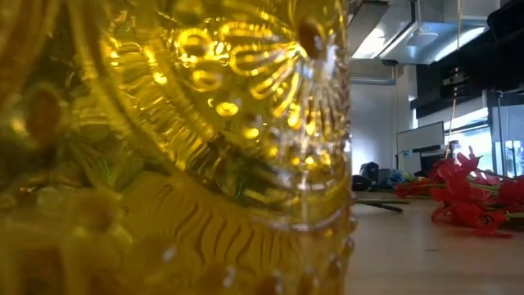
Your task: Sort flowers into vase by color
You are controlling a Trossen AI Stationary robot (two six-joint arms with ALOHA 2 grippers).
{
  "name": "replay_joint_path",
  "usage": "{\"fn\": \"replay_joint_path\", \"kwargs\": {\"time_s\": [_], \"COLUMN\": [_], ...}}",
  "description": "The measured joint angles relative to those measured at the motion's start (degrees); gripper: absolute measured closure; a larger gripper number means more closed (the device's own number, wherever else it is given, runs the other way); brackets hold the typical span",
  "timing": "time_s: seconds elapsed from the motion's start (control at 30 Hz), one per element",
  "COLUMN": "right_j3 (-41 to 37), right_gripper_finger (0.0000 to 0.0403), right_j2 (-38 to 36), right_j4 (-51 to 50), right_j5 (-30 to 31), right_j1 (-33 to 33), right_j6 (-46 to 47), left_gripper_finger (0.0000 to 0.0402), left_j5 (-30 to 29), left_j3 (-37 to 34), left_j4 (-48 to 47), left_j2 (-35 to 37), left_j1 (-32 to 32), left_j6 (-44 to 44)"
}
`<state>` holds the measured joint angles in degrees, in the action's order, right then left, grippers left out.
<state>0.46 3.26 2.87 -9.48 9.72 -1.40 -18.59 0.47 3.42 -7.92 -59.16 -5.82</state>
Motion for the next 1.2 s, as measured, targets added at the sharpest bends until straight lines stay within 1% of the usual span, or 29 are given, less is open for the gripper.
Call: {"fn": "replay_joint_path", "kwargs": {"time_s": [0.1, 0.2, 0.27, 0.37, 0.47, 0.53, 0.63, 0.73, 0.83, 0.97, 1.03, 1.13, 1.2], "right_j3": [0.0, 0.0, 0.0, 0.2, 1.5, 3.3, 6.4, 11.9, 17.7, 26.2, 29.7, 34.0, 37.2], "right_gripper_finger": [0.0379, 0.0379, 0.0379, 0.0379, 0.0379, 0.0379, 0.0379, 0.0379, 0.0379, 0.0379, 0.0379, 0.0379, 0.0379], "right_j2": [0.0, 0.0, 0.0, 0.6, 2.5, 6.4, 13.6, 22.4, 31.5, 42.4, 47.4, 54.0, 59.3], "right_j4": [0.1, 3.1, 4.5, 5.0, 4.1, 4.9, 1.0, -4.3, -13.1, -21.0, -22.8, -24.0, -26.6], "right_j5": [0.0, 0.6, 4.4, 13.4, 20.2, 22.0, 21.9, 20.2, 16.4, 12.5, 11.4, 11.2, 10.5], "right_j1": [0.0, 0.0, 0.1, 0.0, 0.0, 0.0, 0.0, 0.0, 0.0, 0.0, 0.0, 0.0, 0.0], "right_j6": [0.0, 1.6, 7.2, 14.8, 14.6, 14.8, 17.5, 22.1, 26.7, 28.4, 33.3, 40.1, 44.8], "left_gripper_finger": [0.0388, 0.0388, 0.0388, 0.0388, 0.0388, 0.0388, 0.0388, 0.0388, 0.0388, 0.0388, 0.0388, 0.0388, 0.0388], "left_j5": [0.0, 0.0, 0.0, 0.0, 0.0, 0.0, 0.0, 0.0, 0.0, 0.0, 0.0, 0.0, 0.0], "left_j3": [0.0, 0.0, 0.0, 0.0, 0.0, 0.0, 0.0, 0.0, 0.0, 0.0, 0.0, 0.0, 0.0], "left_j4": [0.0, 0.0, 0.0, 0.0, 0.0, 0.0, 0.0, 0.0, 0.0, 0.0, 0.0, 0.0, 0.0], "left_j2": [0.0, 0.0, 0.0, 0.0, 0.0, 0.0, 0.0, 0.0, 0.0, 0.0, 0.0, 0.0, 0.0], "left_j1": [0.0, 0.0, 0.0, 0.0, 0.0, 0.0, 0.0, 0.0, 0.0, 0.0, 0.0, 0.0, 0.0], "left_j6": [0.0, 0.0, 0.0, 0.0, 0.0, 0.0, 0.0, 0.0, 0.0, 0.0, 0.0, 0.0, 0.0]}}
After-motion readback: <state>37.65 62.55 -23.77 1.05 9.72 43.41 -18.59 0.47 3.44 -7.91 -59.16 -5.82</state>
